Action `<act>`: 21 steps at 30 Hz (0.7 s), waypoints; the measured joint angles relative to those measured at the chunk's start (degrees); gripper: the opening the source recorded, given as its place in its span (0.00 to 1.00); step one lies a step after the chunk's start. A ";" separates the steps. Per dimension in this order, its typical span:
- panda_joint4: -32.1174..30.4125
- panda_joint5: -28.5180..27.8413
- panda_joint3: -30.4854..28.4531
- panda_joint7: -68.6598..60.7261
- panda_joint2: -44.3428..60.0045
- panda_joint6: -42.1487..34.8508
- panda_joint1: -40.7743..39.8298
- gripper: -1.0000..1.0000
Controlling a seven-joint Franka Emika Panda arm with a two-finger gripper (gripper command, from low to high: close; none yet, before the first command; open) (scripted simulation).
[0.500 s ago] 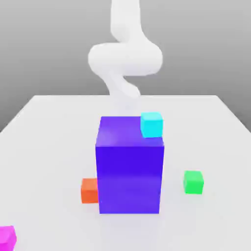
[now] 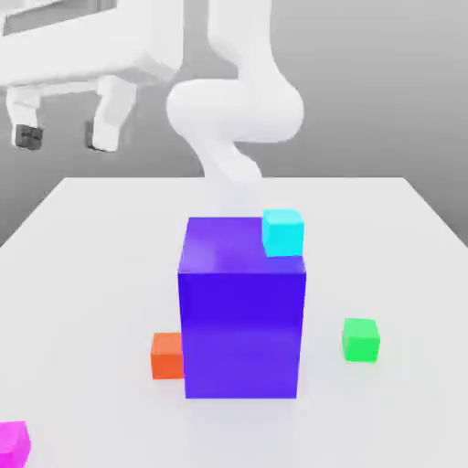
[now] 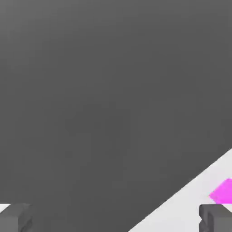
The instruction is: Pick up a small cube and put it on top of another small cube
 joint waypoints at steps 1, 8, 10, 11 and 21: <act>0.23 0.01 -0.40 1.58 2.08 0.50 -0.57 0.50; 1.81 1.61 -2.81 11.52 16.63 4.03 -5.02 0.50; 2.27 2.66 -3.62 13.95 20.81 5.03 -5.72 0.50; 2.50 3.29 -4.04 15.09 22.90 5.53 -6.14 0.50; 5.51 9.11 -4.39 19.40 41.61 13.88 -9.86 0.00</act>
